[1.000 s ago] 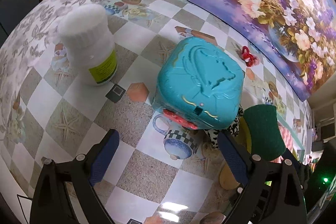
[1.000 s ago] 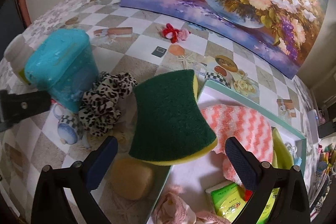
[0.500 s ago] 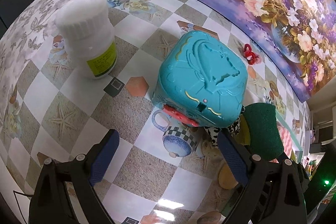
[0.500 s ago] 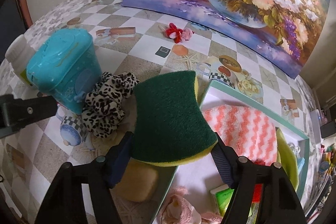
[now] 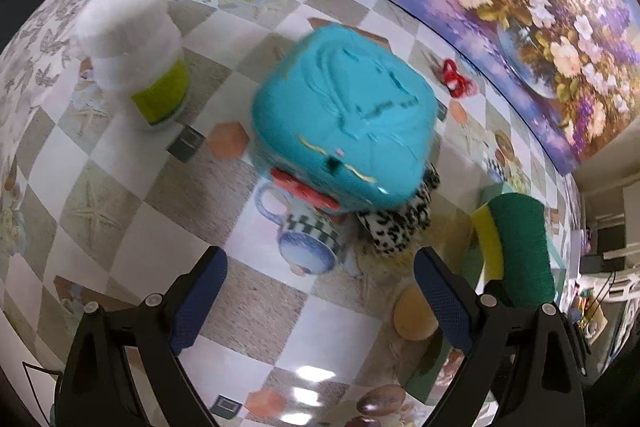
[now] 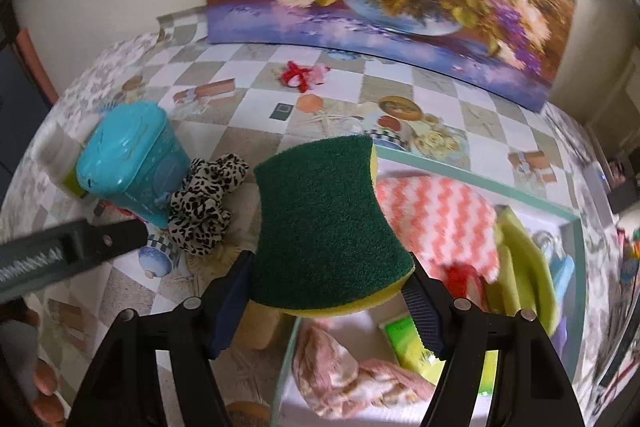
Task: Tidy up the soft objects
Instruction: 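Carry the sponge over the tray with the right tool while the left tool grasps the tan round puff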
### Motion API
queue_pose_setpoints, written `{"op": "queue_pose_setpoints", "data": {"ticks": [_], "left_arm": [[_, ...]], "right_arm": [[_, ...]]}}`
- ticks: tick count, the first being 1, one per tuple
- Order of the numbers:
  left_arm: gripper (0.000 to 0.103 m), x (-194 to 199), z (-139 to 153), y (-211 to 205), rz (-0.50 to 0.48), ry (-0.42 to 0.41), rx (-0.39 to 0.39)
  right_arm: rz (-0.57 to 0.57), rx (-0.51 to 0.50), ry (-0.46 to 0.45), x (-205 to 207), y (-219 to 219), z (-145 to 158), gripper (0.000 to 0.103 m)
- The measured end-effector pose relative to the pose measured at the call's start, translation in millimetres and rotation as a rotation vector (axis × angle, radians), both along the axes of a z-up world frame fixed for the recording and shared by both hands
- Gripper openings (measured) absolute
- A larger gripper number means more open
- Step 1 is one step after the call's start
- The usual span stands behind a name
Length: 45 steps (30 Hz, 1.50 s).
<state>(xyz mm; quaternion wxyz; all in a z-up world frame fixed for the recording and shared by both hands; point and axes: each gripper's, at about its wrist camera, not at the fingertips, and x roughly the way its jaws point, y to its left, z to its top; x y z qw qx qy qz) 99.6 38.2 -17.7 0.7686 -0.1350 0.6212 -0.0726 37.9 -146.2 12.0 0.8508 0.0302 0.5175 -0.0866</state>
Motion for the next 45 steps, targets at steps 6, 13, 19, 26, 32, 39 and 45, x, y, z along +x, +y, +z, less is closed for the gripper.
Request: {"op": "queue_pose_setpoints", "data": {"ticks": [6, 13, 19, 26, 32, 39, 45], "left_arm": [[0.094, -9.3, -7.4, -24.7, -0.078, 0.03, -0.005], [0.094, -18.8, -11.6, -54.5, -0.177, 0.039, 0.003], [0.094, -21.8, -17.5, -76.5, -0.239, 0.033, 0.032], [0.081, -22.0, -28.8, -92.1, -0.282, 0.053, 0.048], [0.063, -30.3, -36.1, -109.7, -0.347, 0.052, 0.077], [0.044, -32.5, -39.5, -127.4, -0.386, 0.035, 0.063], [0.04, -32.2, -39.9, -122.6, -0.362, 0.052, 0.013]], "right_arm": [[-0.05, 0.015, 0.0, -15.7, -13.0, 10.2, 0.075], [-0.13, 0.059, -0.03, -38.9, -37.8, 24.8, 0.075], [-0.177, 0.097, -0.063, -54.1, -51.8, 35.0, 0.074], [-0.186, 0.11, -0.074, -57.7, -58.1, 38.4, 0.074], [-0.19, 0.116, -0.076, -59.0, -61.9, 38.2, 0.074], [-0.204, 0.13, -0.074, -60.3, -67.6, 37.4, 0.074], [-0.215, 0.143, -0.073, -61.9, -73.9, 36.4, 0.075]]}}
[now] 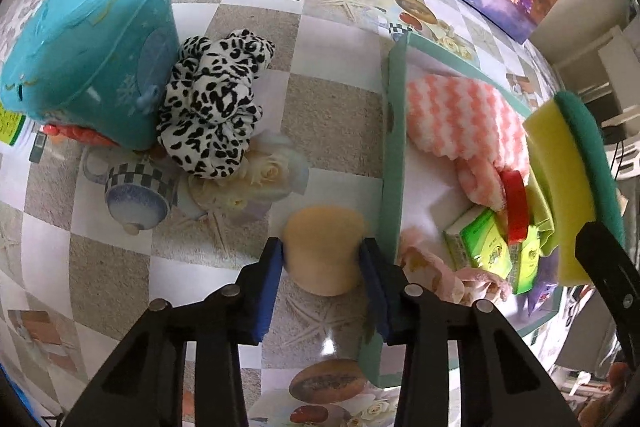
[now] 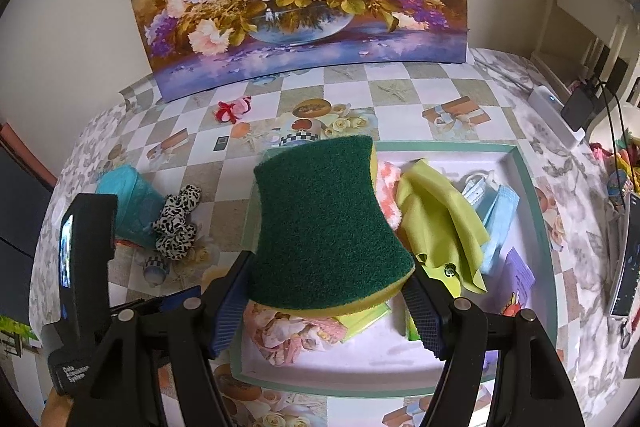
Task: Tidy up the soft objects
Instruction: 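Carry the sponge over the tray with the right tool while the left tool grasps the tan round puff, then open the left tool to drop the puff while the right tool releases the sponge into the tray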
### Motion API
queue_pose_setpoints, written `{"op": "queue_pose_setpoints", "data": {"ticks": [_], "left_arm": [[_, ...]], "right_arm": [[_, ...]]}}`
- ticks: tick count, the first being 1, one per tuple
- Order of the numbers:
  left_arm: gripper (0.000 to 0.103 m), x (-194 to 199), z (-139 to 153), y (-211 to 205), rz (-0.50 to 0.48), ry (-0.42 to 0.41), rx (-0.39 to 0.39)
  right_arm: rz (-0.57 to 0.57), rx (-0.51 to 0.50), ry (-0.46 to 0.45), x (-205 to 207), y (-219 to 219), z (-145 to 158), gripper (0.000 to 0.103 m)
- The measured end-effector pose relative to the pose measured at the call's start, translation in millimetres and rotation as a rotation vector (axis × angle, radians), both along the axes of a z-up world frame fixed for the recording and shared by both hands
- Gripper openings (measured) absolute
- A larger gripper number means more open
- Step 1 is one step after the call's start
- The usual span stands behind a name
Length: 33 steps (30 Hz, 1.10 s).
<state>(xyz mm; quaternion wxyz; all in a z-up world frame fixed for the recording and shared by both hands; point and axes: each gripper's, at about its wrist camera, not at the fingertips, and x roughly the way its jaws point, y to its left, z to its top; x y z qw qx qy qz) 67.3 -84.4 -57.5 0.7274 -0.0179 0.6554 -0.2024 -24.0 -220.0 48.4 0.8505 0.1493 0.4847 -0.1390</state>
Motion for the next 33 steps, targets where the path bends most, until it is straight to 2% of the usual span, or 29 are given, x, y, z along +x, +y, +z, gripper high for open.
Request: {"op": "queue_pose_setpoints", "data": {"ticks": [5, 9, 17, 26, 33], "left_arm": [[0.028, 1.7, 6.2, 8.8, 0.019, -0.008, -0.023], [0.026, 0.8, 6.6, 8.6, 0.012, -0.009, -0.022], [0.016, -1.5, 16.1, 18.8, 0.029, -0.024, -0.05], [0.013, 2.3, 26.8, 32.5, 0.065, -0.049, -0.085], [0.013, 3.9, 54.2, 48.4, 0.096, -0.098, -0.173]], "right_arm": [[-0.021, 0.011, -0.008, -2.6, -6.5, 1.4, 0.074], [-0.023, 0.016, -0.008, -3.1, -8.1, 0.6, 0.074], [-0.022, 0.014, -0.005, -3.3, -8.0, 0.4, 0.074], [-0.023, 0.016, -0.004, -3.1, -8.1, -0.6, 0.074], [-0.037, 0.018, -0.023, -7.2, -13.0, 2.4, 0.074]]}}
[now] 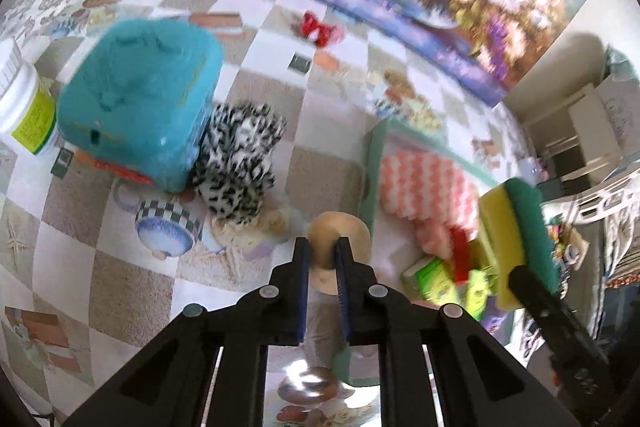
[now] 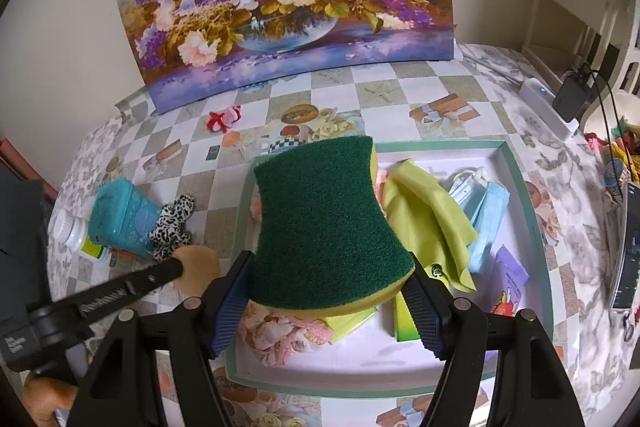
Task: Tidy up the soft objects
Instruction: 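Open the left tool to drop the puff while the right tool releases the sponge into the tray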
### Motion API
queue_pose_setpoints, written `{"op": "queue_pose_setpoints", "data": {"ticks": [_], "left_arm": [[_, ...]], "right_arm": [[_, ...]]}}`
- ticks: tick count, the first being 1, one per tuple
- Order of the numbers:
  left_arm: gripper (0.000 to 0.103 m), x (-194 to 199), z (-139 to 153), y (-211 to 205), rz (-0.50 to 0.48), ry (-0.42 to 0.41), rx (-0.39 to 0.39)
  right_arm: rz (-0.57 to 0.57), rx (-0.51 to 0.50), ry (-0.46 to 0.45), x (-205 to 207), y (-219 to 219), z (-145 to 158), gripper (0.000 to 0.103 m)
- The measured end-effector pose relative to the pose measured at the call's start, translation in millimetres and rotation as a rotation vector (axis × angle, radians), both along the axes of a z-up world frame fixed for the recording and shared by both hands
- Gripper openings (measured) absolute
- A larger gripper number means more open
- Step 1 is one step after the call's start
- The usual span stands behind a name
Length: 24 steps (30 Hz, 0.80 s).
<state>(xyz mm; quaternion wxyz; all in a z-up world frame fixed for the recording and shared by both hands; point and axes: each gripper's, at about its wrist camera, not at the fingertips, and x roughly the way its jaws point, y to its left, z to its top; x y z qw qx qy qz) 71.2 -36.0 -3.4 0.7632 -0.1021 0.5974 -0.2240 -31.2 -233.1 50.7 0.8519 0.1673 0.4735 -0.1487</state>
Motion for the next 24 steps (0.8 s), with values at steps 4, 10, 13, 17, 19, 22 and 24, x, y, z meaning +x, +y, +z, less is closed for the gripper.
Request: {"op": "queue_pose_setpoints", "data": {"ticks": [4, 10, 13, 17, 19, 22, 24], "left_arm": [[0.013, -3.8, 21.5, -4.7, -0.018, -0.05, -0.058], [0.013, -8.2, 30.4, -35.1, -0.076, -0.088, -0.078], [0.013, -10.8, 28.3, -48.9, -0.111, -0.092, -0.084], [0.013, -12.8, 23.6, -70.0, -0.149, -0.103, -0.073], [0.013, -15.2, 18.6, -78.4, -0.166, -0.103, -0.063], [0.013, -16.4, 11.3, -85.5, -0.175, -0.102, -0.046], [0.013, -16.0, 6.6, -86.6, -0.174, -0.102, -0.027]], "right_arm": [[-0.03, 0.004, -0.036, -7.4, -9.3, 9.0, 0.074], [-0.112, 0.0, -0.055, -20.8, -35.4, 13.6, 0.074], [-0.18, -0.002, -0.03, -28.7, -56.6, 5.9, 0.074], [-0.261, 0.025, -0.023, -37.3, -84.7, -4.6, 0.074], [-0.289, 0.032, -0.021, -40.7, -95.7, -9.0, 0.074], [-0.315, 0.049, -0.012, -43.1, -106.6, -17.5, 0.074], [-0.327, 0.065, -0.006, -43.3, -112.2, -24.9, 0.074]]}}
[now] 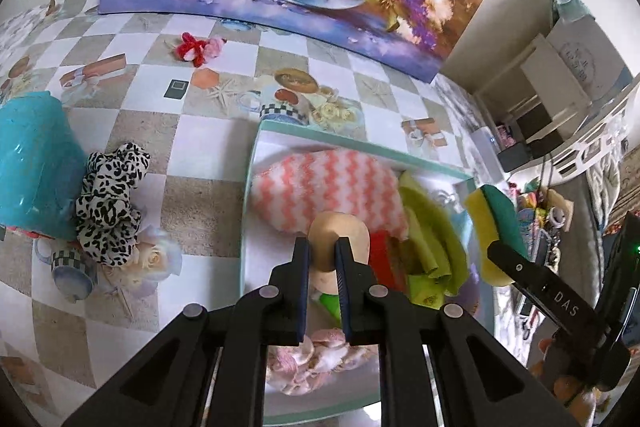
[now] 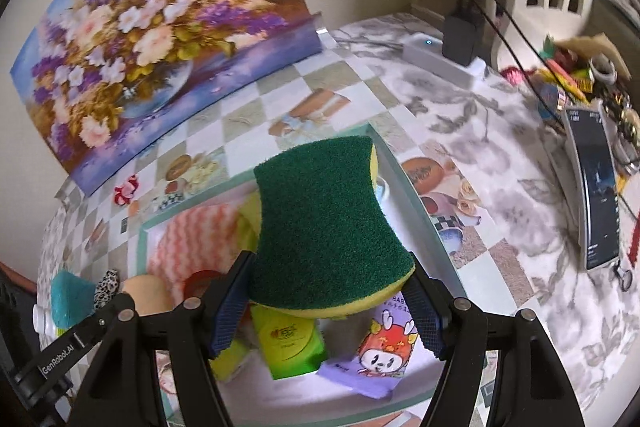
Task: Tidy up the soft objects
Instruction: 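Open the left tool to drop the puff while the right tool releases the sponge into the tray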
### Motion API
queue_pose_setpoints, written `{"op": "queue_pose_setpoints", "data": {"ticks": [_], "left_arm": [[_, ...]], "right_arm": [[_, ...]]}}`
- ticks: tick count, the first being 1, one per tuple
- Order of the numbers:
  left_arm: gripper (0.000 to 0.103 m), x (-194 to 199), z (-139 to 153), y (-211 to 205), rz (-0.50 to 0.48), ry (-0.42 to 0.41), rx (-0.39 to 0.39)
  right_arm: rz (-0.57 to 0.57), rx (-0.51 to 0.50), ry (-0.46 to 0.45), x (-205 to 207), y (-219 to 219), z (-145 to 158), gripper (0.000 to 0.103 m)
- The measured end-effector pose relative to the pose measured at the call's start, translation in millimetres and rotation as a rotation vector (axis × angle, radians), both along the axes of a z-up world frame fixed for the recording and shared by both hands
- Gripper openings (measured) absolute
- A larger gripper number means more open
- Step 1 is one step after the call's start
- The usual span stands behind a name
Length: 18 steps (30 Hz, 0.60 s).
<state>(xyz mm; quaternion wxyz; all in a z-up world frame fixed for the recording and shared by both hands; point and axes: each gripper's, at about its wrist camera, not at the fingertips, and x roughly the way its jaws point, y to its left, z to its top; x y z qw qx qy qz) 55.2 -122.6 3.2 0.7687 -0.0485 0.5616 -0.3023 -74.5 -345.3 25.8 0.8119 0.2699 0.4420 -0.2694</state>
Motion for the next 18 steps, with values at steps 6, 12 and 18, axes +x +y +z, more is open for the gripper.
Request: {"op": "queue_pose_setpoints", "data": {"ticks": [6, 12, 18], "left_arm": [[0.014, 3.3, -17.3, 1.0, 0.006, 0.04, 0.039], [0.019, 5.2, -15.8, 4.0, 0.018, 0.069, 0.041], [0.045, 5.8, -3.6, 10.4, 0.034, 0.048, 0.064]], "right_arm": [[-0.019, 0.047, 0.044, -0.4, -8.6, -23.1, 0.074], [-0.015, 0.04, 0.059, -0.3, -5.3, -24.6, 0.076], [-0.006, 0.02, 0.078, 1.1, -0.8, -18.8, 0.083]]}}
